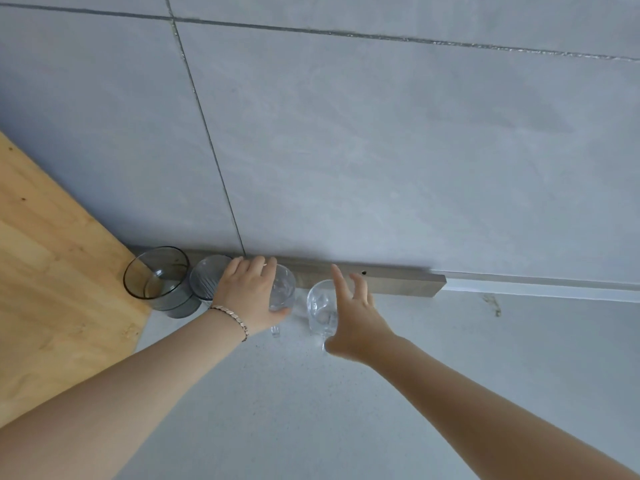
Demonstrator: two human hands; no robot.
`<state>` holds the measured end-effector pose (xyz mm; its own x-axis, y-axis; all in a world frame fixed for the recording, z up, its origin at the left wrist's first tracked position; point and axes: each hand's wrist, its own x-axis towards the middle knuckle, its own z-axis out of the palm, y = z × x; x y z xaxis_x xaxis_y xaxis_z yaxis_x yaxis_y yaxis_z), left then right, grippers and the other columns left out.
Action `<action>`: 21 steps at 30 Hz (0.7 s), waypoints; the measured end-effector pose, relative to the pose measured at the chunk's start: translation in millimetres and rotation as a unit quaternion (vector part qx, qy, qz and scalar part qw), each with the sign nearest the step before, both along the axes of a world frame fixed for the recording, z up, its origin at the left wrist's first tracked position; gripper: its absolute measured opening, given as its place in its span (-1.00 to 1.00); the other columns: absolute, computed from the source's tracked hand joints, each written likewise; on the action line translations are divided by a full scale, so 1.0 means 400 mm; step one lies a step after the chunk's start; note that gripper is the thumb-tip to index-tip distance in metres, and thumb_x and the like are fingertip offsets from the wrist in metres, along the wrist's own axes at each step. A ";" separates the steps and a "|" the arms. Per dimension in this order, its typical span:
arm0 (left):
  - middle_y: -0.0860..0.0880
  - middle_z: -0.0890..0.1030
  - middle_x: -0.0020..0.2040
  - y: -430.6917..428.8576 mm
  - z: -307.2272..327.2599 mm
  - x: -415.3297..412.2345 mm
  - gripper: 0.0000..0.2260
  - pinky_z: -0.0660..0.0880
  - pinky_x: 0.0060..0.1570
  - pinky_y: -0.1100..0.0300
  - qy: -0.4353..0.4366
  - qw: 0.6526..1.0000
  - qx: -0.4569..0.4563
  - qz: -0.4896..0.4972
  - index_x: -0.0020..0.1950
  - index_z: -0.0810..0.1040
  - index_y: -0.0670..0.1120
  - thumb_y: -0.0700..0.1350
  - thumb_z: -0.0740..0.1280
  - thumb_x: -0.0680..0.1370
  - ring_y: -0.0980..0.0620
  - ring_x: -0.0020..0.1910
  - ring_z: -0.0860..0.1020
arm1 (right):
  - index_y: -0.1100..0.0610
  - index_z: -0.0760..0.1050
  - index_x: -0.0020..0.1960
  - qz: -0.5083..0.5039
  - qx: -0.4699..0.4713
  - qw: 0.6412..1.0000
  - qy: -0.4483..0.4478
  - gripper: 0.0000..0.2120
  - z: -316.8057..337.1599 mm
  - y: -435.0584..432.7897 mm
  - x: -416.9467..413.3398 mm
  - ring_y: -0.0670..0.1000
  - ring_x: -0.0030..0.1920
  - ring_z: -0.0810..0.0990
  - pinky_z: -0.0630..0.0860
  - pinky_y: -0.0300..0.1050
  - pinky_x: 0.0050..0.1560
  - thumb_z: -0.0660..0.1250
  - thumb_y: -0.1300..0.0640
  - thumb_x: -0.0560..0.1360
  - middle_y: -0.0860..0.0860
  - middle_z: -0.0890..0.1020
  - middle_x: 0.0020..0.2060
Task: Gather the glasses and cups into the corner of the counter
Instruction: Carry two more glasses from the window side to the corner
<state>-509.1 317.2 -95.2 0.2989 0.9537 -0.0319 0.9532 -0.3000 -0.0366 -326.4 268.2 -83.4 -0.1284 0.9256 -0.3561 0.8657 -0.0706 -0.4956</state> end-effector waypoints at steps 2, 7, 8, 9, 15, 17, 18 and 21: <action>-0.04 0.44 0.28 -0.001 0.001 -0.004 -0.18 0.12 0.43 0.09 0.021 1.000 0.004 -0.005 0.46 0.21 -0.14 0.32 0.29 0.36 -0.08 0.25 0.43 | -0.08 -0.27 0.51 -0.052 -0.023 0.998 0.014 0.01 -0.005 -0.008 -0.014 0.19 0.21 0.46 0.53 -0.07 0.05 0.40 0.10 0.34 0.10 0.10 0.38; -0.08 0.42 0.33 -0.001 -0.006 0.002 -0.18 0.07 0.47 0.06 0.019 1.000 -0.010 -0.002 0.48 0.18 -0.17 0.28 0.31 0.40 -0.10 0.30 0.41 | 0.08 -0.18 0.53 -0.117 -0.022 0.992 0.032 -0.10 -0.021 0.025 -0.050 0.22 0.30 0.37 0.42 -0.02 0.26 0.38 0.05 0.46 0.16 0.21 0.35; -0.09 0.42 0.34 -0.002 -0.006 0.003 -0.18 0.05 0.48 0.05 0.011 1.000 -0.015 -0.001 0.49 0.18 -0.18 0.27 0.32 0.40 -0.11 0.31 0.40 | 0.07 -0.19 0.54 -0.125 -0.019 0.991 0.045 -0.10 -0.024 0.034 -0.057 0.22 0.32 0.34 0.40 -0.02 0.26 0.38 0.06 0.47 0.16 0.21 0.36; -0.09 0.41 0.35 -0.003 -0.007 0.002 -0.18 0.04 0.49 0.05 0.008 1.000 -0.019 0.002 0.49 0.17 -0.18 0.26 0.32 0.40 -0.11 0.32 0.39 | 0.08 -0.20 0.54 -0.128 -0.016 0.990 0.056 -0.09 -0.026 0.042 -0.064 0.22 0.33 0.33 0.39 -0.03 0.27 0.39 0.07 0.47 0.15 0.20 0.38; -0.07 0.40 0.37 -0.005 -0.006 0.002 -0.18 0.01 0.50 0.07 0.001 1.000 -0.019 0.014 0.50 0.15 -0.17 0.25 0.33 0.40 -0.06 0.36 0.37 | 0.12 -0.21 0.54 -0.123 -0.003 0.987 0.105 -0.02 -0.035 0.049 -0.066 0.13 0.37 0.35 0.40 -0.04 0.32 0.44 0.06 0.42 0.12 0.20 0.43; -0.08 0.36 0.41 -0.008 0.005 0.009 -0.18 -0.01 0.51 0.06 0.011 0.999 -0.031 0.023 0.50 0.12 -0.18 0.24 0.33 0.42 -0.05 0.39 0.35 | 0.13 -0.25 0.53 -0.113 -0.015 0.984 0.136 0.03 -0.028 0.038 -0.047 0.10 0.42 0.32 0.36 -0.06 0.35 0.46 0.03 0.41 0.09 0.14 0.49; -0.09 0.33 0.44 -0.015 0.013 0.013 -0.17 -0.02 0.51 0.06 0.013 0.999 -0.039 0.032 0.51 0.10 -0.18 0.24 0.31 0.43 -0.05 0.41 0.32 | 0.13 -0.27 0.53 -0.108 -0.022 0.983 0.145 0.04 -0.021 0.029 -0.035 0.08 0.44 0.29 0.33 -0.06 0.36 0.46 0.02 0.41 0.06 0.11 0.51; -0.12 0.20 0.52 -0.067 0.050 0.038 -0.19 0.01 0.50 0.03 0.021 0.997 -0.048 0.054 0.52 0.04 -0.19 0.21 0.29 0.46 -0.06 0.47 0.22 | 0.14 -0.17 0.54 -0.098 -0.038 0.988 0.117 -0.07 -0.002 -0.017 0.018 0.11 0.42 0.33 0.34 -0.04 0.33 0.41 0.01 0.45 0.09 0.18 0.49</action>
<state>-493.9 290.5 -75.2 0.1909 0.9722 -0.1356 0.9785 -0.1994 -0.0524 -319.1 261.5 -84.0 -0.0371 0.9127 -0.4069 0.6945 -0.2693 -0.6672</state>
